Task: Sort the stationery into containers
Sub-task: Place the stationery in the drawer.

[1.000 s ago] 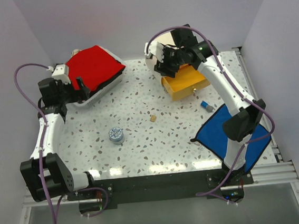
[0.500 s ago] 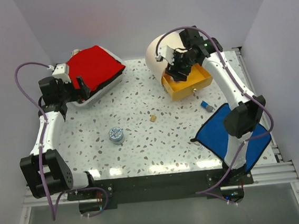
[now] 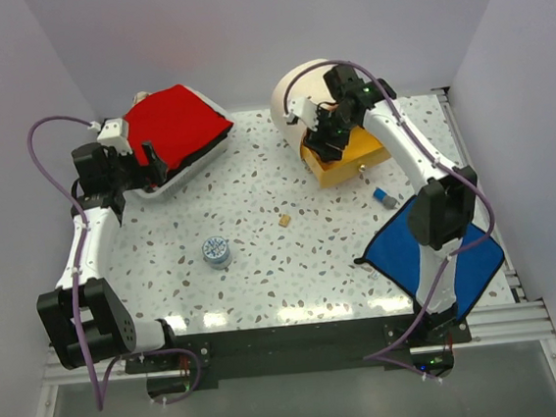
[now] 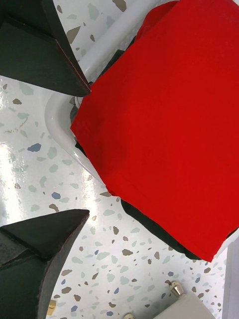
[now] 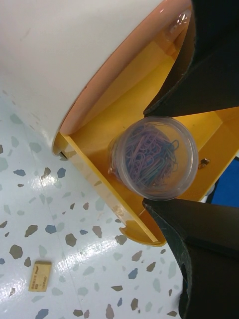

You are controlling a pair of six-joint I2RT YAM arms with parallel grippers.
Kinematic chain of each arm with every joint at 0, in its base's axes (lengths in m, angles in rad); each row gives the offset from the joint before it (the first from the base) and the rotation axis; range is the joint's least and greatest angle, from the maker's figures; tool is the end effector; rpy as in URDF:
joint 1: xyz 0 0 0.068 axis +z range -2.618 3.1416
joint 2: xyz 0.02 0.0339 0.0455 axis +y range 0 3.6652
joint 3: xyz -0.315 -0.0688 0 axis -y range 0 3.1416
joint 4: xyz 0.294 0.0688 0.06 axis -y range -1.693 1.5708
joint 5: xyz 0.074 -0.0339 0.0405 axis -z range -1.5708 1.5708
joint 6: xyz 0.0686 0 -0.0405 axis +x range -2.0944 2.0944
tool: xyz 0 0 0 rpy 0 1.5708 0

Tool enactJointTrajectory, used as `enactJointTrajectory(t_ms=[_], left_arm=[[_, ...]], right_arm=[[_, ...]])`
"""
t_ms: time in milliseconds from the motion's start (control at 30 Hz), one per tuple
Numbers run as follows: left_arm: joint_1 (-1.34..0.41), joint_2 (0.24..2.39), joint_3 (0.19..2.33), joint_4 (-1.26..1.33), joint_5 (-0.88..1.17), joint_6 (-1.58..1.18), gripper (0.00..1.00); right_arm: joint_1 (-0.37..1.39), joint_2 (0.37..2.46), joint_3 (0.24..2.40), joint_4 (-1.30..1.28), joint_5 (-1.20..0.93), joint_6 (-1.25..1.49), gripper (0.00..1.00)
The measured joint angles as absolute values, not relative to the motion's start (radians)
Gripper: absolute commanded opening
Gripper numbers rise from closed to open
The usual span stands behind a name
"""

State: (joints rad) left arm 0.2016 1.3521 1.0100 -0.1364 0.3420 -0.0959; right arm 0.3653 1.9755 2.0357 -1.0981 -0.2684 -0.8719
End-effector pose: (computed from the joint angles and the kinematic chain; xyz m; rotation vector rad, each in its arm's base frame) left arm 0.3689 0.0519 0.3151 -0.0897 2.0291 -0.2835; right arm 0.4653 0.1974 0.3599 -1.5595 2.0285 0.1593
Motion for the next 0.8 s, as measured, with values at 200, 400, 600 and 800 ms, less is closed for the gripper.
enactJointTrajectory(t_ms=[200, 400, 600, 800], left_arm=[[0.202, 1.353, 1.01, -0.136, 0.345, -0.096, 1.0], [0.202, 1.36, 1.01, -0.136, 0.353, -0.096, 1.0], [0.202, 1.36, 1.01, -0.135, 0.363, -0.097, 1.0], [0.196, 1.36, 1.01, -0.123, 0.369, -0.103, 1.0]], right_arm=[[0.365, 1.977, 1.998, -1.069, -0.247, -0.86, 0.38], [0.363, 1.977, 1.961, -1.044, -0.225, -0.847, 0.55], [0.354, 1.95, 1.919, -1.015, -0.214, -0.815, 0.82], [0.352, 1.858, 1.911, -0.978, -0.199, -0.772, 0.83]])
